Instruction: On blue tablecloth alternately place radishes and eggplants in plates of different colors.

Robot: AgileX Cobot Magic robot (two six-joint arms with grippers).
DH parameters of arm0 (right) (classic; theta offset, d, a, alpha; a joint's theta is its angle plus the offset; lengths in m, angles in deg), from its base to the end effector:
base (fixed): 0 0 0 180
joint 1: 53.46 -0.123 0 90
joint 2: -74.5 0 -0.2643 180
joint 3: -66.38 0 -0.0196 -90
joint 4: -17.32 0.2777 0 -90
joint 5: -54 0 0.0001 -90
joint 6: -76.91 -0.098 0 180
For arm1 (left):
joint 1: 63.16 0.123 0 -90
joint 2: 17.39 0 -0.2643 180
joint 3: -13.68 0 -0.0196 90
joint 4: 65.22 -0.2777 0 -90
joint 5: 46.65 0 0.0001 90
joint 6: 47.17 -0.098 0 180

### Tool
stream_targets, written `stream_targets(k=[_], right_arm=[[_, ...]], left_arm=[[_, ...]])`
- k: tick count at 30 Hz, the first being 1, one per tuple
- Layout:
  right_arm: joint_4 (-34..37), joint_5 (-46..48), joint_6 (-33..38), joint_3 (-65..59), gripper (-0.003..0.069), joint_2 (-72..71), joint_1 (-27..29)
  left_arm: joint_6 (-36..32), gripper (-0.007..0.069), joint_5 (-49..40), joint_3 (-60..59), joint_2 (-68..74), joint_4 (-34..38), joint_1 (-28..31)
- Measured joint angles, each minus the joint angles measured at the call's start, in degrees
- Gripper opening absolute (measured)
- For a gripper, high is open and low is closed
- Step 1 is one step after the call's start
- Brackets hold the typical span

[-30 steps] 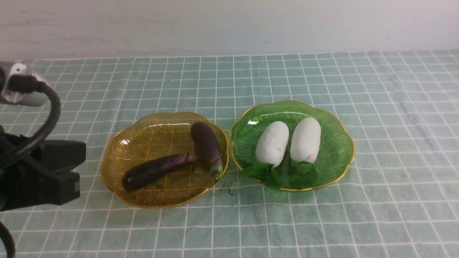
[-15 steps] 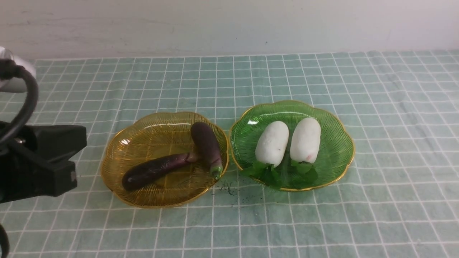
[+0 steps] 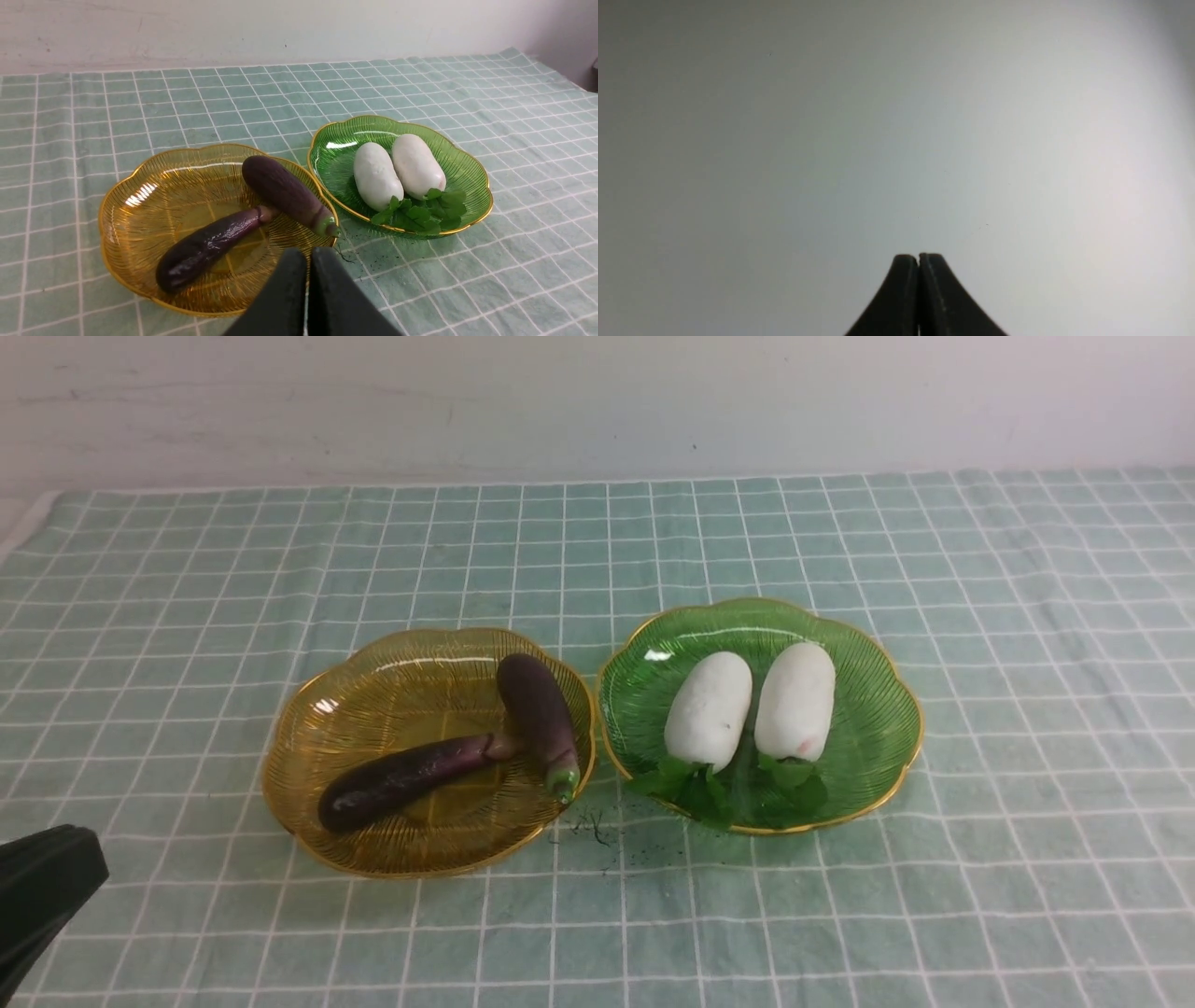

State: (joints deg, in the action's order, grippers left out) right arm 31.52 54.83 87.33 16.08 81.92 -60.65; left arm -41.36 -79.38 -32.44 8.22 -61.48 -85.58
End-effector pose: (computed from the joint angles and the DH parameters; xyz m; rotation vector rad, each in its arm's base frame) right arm 0.0455 0.0061 0.3731 -0.0337 1.0224 0.1763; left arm 0.1041 -0.0467 0.3185 0.2409 1.8263 -0.4176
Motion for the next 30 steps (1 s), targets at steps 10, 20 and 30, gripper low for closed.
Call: stream_targets(k=[10,20,30], right_arm=[[0.0,0.0,0.1,0.0,-0.0014,0.0,0.0],[0.0,0.0,0.1,0.0,-0.0014,0.0,0.0],[0.0,0.0,0.1,0.0,-0.0014,0.0,0.0]], left_arm=[[0.0,-0.0008,-0.5,-0.1,-0.6,-0.2,0.0],[-3.3,-0.0008,1.4,-4.4,-3.8,-3.1,3.4],[-14.2,-0.0008,8.6,-26.8,-15.9,-1.5,17.9]])
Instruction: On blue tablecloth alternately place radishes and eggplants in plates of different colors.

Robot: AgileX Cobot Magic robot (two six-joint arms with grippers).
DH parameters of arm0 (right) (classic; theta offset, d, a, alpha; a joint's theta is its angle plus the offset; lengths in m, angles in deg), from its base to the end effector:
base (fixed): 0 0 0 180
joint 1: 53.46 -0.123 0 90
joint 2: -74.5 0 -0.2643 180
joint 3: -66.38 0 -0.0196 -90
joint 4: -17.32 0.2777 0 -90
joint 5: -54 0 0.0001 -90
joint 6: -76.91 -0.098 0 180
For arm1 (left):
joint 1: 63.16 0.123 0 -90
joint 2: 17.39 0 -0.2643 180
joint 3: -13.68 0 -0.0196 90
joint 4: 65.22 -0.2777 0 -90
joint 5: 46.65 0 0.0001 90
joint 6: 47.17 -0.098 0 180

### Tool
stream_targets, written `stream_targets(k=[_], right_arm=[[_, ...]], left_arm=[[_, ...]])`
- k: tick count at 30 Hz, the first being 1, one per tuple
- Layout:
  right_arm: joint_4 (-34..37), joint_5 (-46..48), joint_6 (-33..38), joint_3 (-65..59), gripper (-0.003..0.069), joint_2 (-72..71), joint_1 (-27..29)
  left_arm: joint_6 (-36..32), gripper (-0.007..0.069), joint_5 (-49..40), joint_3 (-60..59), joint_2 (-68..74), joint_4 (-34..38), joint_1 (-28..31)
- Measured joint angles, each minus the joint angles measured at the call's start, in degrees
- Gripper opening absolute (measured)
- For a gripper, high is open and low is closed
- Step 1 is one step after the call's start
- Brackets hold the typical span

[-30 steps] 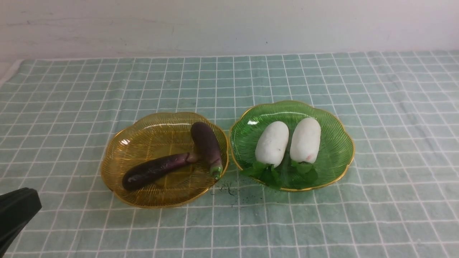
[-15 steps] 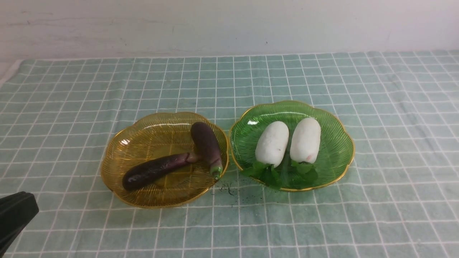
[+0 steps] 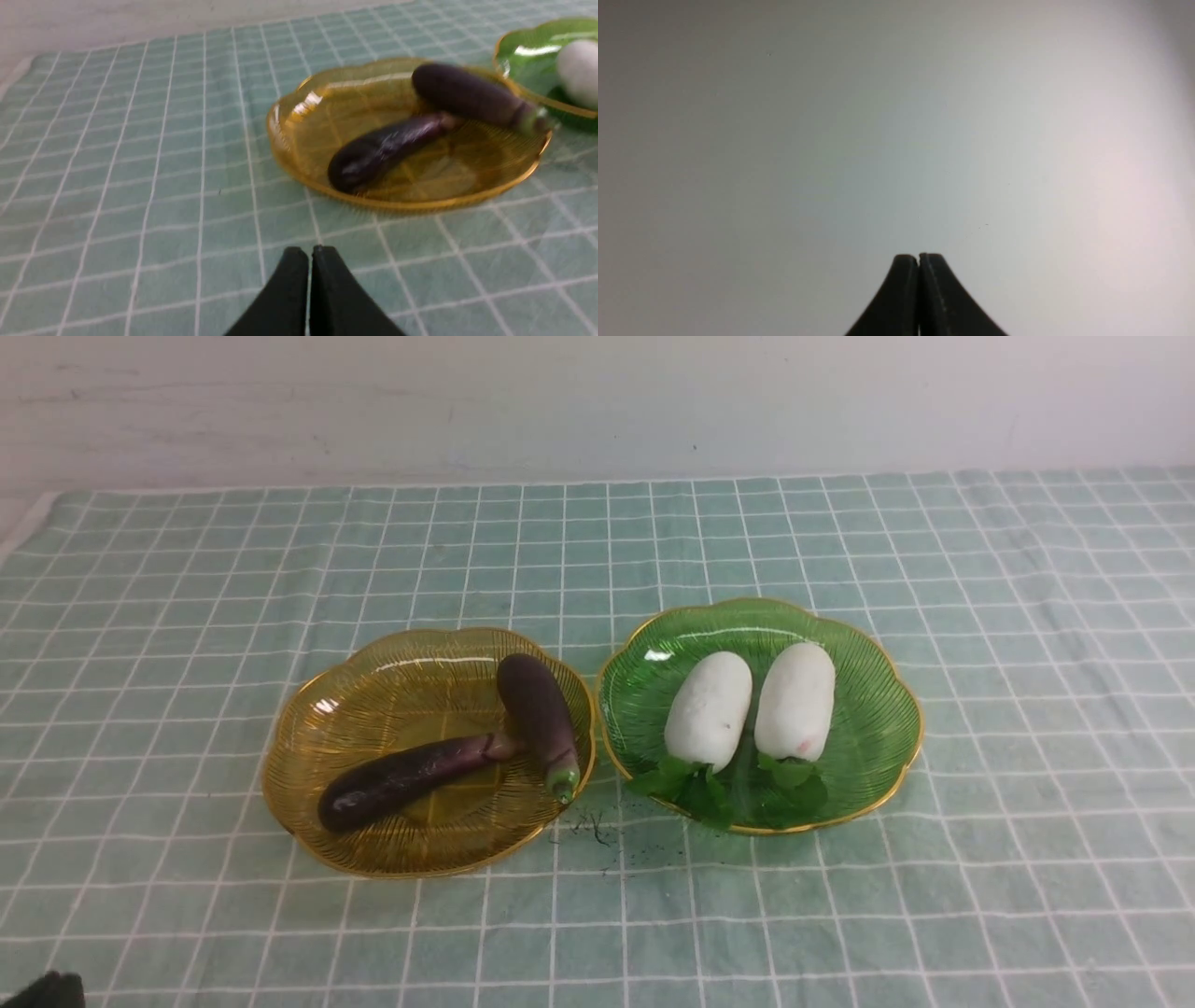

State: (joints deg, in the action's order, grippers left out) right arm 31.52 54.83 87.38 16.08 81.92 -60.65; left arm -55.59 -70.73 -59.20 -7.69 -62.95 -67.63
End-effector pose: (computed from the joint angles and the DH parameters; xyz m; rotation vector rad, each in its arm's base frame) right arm 0.0455 0.0061 0.3731 -0.0341 1.0223 0.1755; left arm 0.1057 -0.0099 0.1947 0.1866 1.8519 0.0077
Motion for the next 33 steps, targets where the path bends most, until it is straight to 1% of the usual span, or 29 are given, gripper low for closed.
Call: stream_targets(k=[3,9,33], right_arm=[[0.0,0.0,0.0,0.0,-0.0014,0.0,0.0],[0.0,0.0,0.0,0.0,-0.0014,0.0,0.0],[0.0,0.0,1.6,0.0,-0.0014,0.0,0.0]], left_arm=[[-0.8,-0.0008,0.5,-4.9,-1.7,0.0,0.6],[-0.9,-0.0008,1.9,-5.2,-1.9,0.2,0.7],[-0.9,-0.0008,1.8,-5.2,-1.9,0.2,0.7]])
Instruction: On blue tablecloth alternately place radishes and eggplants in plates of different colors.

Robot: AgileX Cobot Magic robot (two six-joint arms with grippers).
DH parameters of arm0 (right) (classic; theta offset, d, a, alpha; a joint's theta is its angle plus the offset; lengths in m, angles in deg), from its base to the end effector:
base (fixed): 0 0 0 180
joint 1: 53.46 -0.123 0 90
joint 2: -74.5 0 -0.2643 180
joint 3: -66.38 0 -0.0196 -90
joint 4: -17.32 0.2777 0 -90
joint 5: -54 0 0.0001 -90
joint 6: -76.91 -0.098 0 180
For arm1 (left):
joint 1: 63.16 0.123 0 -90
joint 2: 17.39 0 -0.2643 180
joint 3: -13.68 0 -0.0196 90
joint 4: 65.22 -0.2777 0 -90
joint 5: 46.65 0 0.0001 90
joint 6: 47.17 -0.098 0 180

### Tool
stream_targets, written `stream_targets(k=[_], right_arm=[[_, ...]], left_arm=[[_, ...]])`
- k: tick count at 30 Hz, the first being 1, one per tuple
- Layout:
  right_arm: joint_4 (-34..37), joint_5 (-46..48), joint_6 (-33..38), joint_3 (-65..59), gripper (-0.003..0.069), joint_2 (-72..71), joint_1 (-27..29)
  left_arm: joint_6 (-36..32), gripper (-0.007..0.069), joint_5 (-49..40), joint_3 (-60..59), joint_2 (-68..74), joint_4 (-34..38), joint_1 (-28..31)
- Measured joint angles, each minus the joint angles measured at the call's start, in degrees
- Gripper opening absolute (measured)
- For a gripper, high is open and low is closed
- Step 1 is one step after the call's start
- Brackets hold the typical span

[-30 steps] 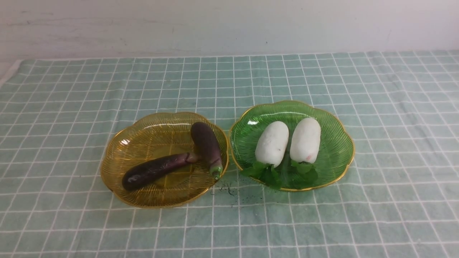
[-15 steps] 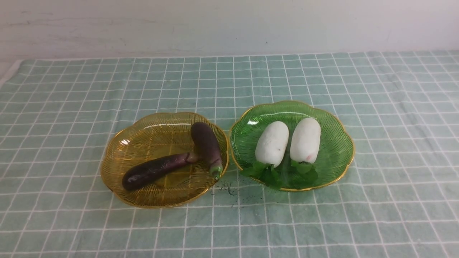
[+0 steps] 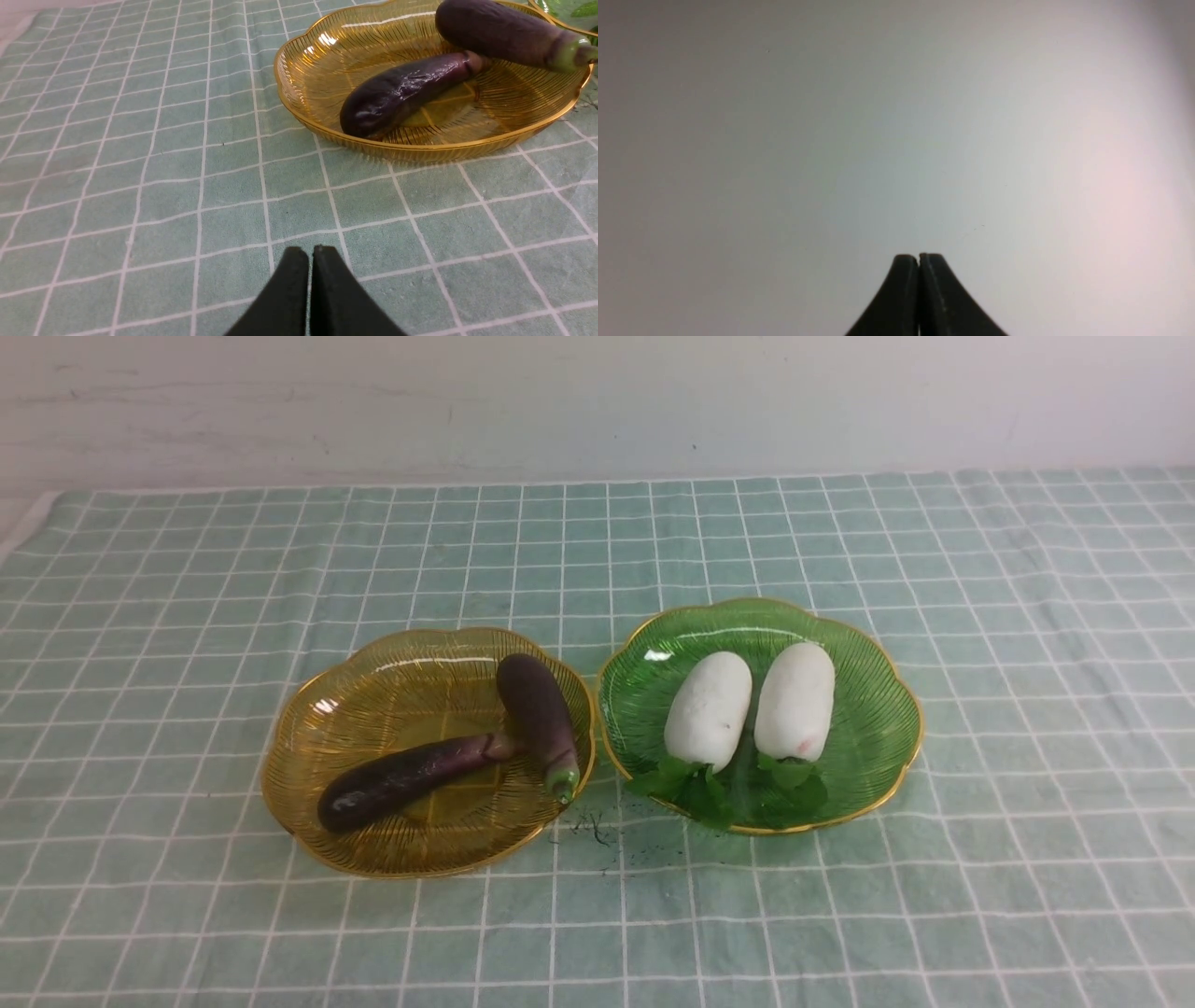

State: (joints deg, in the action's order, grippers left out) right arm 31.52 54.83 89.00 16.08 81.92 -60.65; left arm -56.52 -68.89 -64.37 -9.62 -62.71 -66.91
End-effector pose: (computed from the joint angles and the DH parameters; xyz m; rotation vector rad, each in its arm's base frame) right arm 0.0455 0.0061 0.3731 -0.0486 1.0214 0.1497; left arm 0.1065 -0.0086 0.1681 0.1884 1.8763 0.0235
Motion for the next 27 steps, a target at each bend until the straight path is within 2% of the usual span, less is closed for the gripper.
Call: stream_targets(k=[3,7,9,12,16,18,27], right_arm=[[-1.4,1.0,1.9,0.0,-0.0014,0.0,0.0],[-8.2,13.0,6.1,-2.0,-0.0014,0.0,1.4],[-9.4,15.4,6.3,-3.9,-0.0014,0.0,2.4],[-11.2,19.8,6.6,-11.3,-0.0014,0.0,5.0],[-11.5,21.0,6.5,-21.6,-0.0014,0.0,7.2],[-11.6,22.7,4.3,-26.9,-0.0014,0.0,8.3],[-11.6,22.3,-4.5,-27.3,-0.0014,0.1,8.7]], left_arm=[[0.0,-0.0008,0.0,0.0,0.0,0.0,0.0],[0.0,-0.0008,0.0,0.0,0.0,0.0,0.0],[0.0,-0.0008,0.0,0.0,0.0,0.0,0.0],[0.0,-0.0008,0.0,0.0,0.0,0.0,0.0],[0.0,-0.0008,0.0,0.0,0.0,0.0,0.0],[0.0,-0.0008,0.0,0.0,0.0,0.0,0.0],[0.0,-0.0008,0.0,0.0,0.0,0.1,0.0]])
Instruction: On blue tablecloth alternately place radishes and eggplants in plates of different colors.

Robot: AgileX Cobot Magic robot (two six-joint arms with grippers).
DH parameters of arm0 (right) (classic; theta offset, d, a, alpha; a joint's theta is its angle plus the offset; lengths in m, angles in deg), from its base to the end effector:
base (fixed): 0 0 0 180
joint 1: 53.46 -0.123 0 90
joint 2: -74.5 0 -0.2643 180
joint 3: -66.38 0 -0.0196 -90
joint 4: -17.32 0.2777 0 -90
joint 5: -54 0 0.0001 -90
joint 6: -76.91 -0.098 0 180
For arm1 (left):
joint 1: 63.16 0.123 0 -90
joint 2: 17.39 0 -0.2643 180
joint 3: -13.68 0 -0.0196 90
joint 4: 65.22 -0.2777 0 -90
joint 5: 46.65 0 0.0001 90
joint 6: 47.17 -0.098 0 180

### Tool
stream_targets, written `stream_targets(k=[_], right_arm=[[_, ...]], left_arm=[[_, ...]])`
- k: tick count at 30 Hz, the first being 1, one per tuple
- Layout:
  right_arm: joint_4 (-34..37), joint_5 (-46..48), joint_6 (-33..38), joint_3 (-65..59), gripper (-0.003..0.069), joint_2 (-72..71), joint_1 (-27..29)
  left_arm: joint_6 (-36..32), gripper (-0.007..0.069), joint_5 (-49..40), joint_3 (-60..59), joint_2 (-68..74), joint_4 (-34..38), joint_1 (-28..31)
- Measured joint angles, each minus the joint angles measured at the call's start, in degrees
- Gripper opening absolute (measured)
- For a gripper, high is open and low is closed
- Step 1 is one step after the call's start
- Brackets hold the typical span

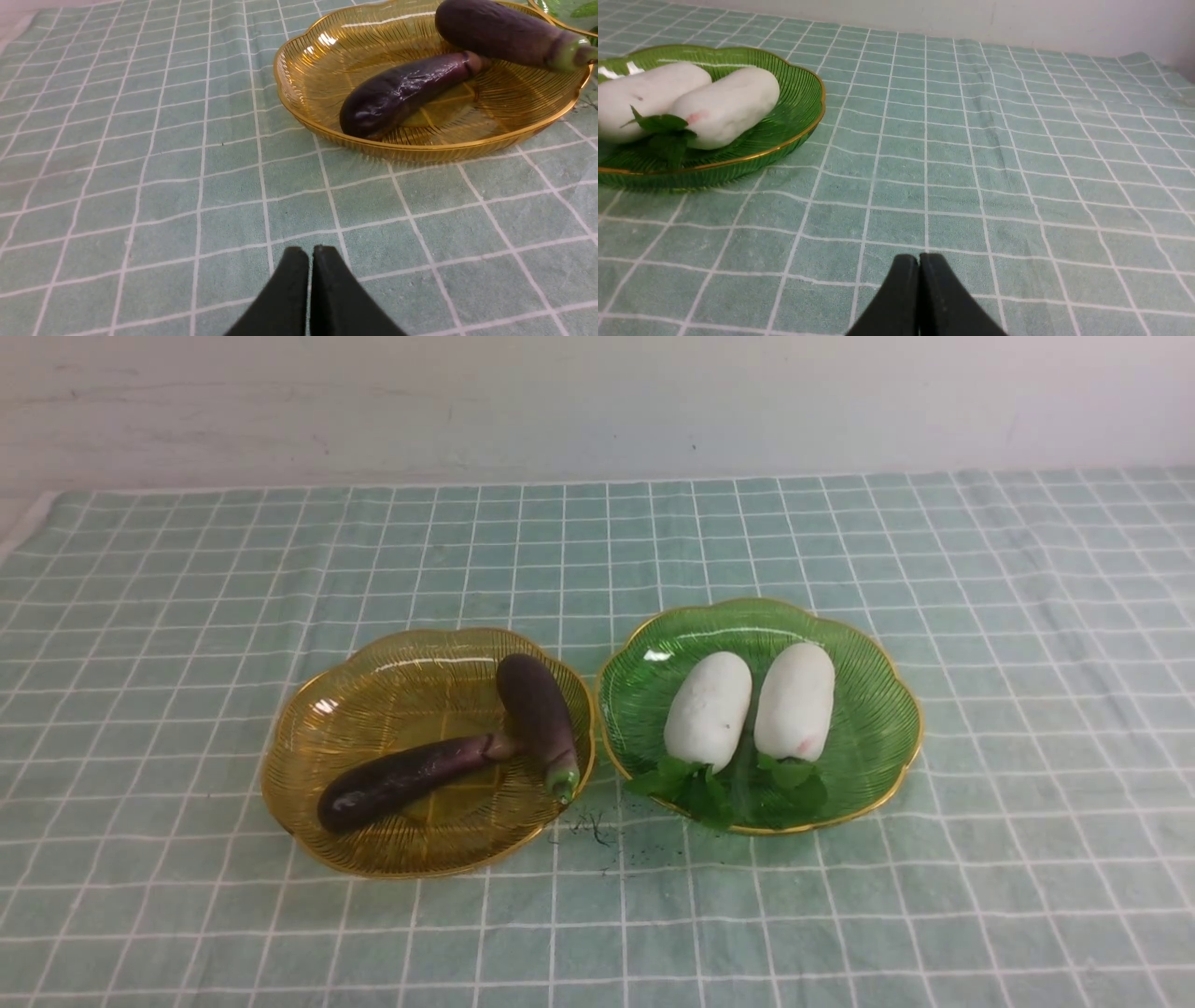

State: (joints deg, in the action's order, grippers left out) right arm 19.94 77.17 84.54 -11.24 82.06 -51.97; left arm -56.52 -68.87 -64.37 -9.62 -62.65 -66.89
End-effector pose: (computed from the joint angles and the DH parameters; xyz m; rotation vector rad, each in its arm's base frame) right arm 0.1061 -0.0010 0.1697 -0.0738 1.8897 -0.0630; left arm 0.1065 -0.0086 0.1681 0.1874 1.8760 0.0227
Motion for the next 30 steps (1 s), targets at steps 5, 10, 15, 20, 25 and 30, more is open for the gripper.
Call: stream_targets(k=[5,10,15,20,25,30], right_arm=[[0.0,0.0,-1.0,0.0,-0.0014,0.0,0.0],[0.0,0.0,-1.1,0.0,-0.0014,0.0,0.0],[0.0,0.0,-1.1,0.0,-0.0014,0.0,0.0],[0.0,0.0,-1.1,0.0,-0.0014,0.0,0.0],[0.0,0.0,-1.1,0.0,-0.0014,0.0,0.0],[0.0,0.0,-1.2,0.0,-0.0014,0.0,0.0]], left_arm=[[0.0,-0.0008,0.0,0.0,0.0,0.0,0.0],[0.0,-0.0008,0.0,0.0,0.0,0.0,0.0],[0.0,-0.0008,0.0,0.0,0.0,0.0,0.0],[0.0,-0.0008,0.0,0.0,0.0,0.0,0.0],[0.0,-0.0008,0.0,0.0,0.0,0.0,0.0],[0.0,-0.0008,0.0,0.0,0.0,0.0,0.0]])
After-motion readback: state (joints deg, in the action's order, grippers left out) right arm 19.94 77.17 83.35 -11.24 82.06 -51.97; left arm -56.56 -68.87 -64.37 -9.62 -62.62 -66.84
